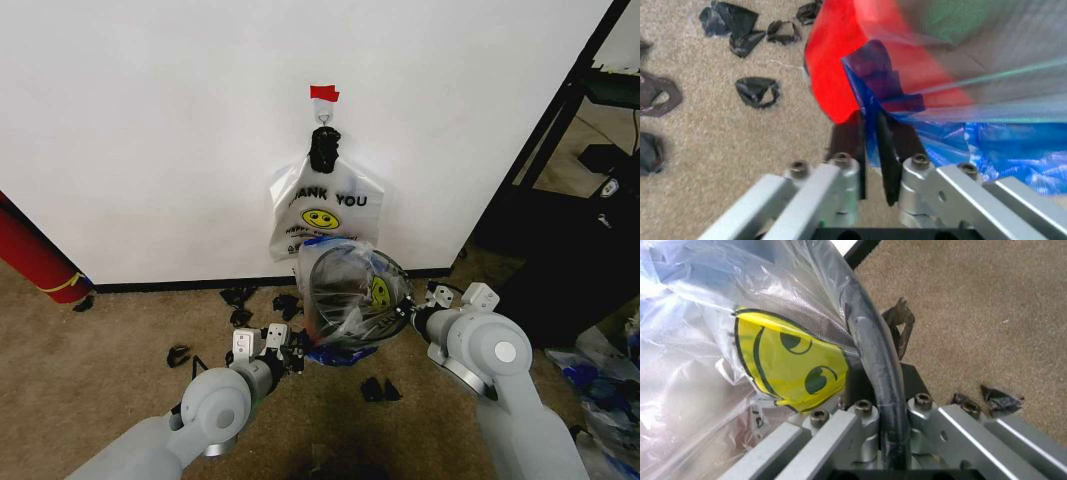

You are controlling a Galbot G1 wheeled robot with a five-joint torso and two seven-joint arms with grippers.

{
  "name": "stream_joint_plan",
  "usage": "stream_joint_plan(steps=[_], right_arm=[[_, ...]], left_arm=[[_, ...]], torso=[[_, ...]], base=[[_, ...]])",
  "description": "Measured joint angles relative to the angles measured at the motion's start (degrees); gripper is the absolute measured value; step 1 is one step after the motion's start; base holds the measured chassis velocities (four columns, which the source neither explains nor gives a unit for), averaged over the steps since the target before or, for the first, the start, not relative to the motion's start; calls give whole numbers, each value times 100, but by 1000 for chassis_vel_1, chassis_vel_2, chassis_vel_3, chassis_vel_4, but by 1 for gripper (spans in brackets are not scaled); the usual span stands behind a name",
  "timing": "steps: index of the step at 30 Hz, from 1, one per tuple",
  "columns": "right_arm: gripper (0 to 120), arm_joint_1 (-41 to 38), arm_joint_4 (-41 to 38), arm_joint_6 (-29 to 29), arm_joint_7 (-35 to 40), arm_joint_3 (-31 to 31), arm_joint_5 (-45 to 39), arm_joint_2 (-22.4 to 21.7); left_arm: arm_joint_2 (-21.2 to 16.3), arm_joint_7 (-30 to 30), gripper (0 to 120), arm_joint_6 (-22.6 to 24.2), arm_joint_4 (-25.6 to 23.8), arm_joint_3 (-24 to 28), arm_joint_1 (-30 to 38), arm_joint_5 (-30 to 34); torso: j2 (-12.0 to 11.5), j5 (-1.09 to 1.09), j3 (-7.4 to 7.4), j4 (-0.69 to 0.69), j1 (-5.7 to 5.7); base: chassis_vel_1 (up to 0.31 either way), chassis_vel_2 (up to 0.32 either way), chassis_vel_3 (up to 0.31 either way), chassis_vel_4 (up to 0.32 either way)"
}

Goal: Pick up the garbage bag from the wall and place it over the trash bin.

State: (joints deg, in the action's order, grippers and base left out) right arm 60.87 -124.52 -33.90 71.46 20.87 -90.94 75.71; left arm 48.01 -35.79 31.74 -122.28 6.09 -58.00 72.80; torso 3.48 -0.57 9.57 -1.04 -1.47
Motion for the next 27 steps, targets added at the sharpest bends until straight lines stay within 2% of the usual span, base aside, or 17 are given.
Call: stream_joint_plan(steps=[1, 7, 8, 12, 16, 18, 21, 22, 27], right_arm=[[0, 0, 0, 0, 0, 0, 0, 0], [0, -9, 139, -22, -85, 39, 99, -85], [0, -9, 139, -22, -85, 39, 99, -85], [0, 2, 189, -56, -188, 30, 210, -101], [0, 18, 193, -63, -252, -8, 315, -60], [0, 50, 183, -67, -296, -58, 425, -12], [0, 103, 101, -68, -323, -80, 510, 40], [0, 103, 101, -68, -323, -80, 510, 40], [0, 159, 80, -67, -405, -107, 691, 59]], left_arm=[[0, 0, 13, 0, 0, 0, 0, 0], [-335, -147, 36, 280, -441, -481, -612, -55], [-335, -147, 36, 280, -441, -481, -612, -55], [-597, -421, 54, 273, -842, -868, -1000, -152], [-743, -573, 66, 189, -1083, -1028, -1038, -132], [-909, -619, 64, 143, -1275, -1066, -803, -36], [-1048, -440, 52, 134, -1442, -975, -315, 107], [-1048, -440, 52, 134, -1442, -975, -315, 107], [-1041, -472, 32, 275, -1464, -492, 614, 590]], torso=[[0, 0, 0, 0, 0], [0, -1, 0, 1, 0], [0, -1, 0, 1, 0], [0, -1, 0, 2, 0], [0, -1, 0, 2, 0], [0, -1, 0, 2, 0], [0, -1, 0, 0, 0], [0, -1, 0, 0, 0], [0, -1, 0, 0, 0]], base=[[0, 0, 0, 0], [0, 0, 0, 0], [0, 0, 0, 0], [0, 0, 0, 0], [0, 0, 0, 0], [0, 0, 0, 0], [0, 0, 0, 0], [0, 0, 0, 0], [0, 0, 0, 0]])
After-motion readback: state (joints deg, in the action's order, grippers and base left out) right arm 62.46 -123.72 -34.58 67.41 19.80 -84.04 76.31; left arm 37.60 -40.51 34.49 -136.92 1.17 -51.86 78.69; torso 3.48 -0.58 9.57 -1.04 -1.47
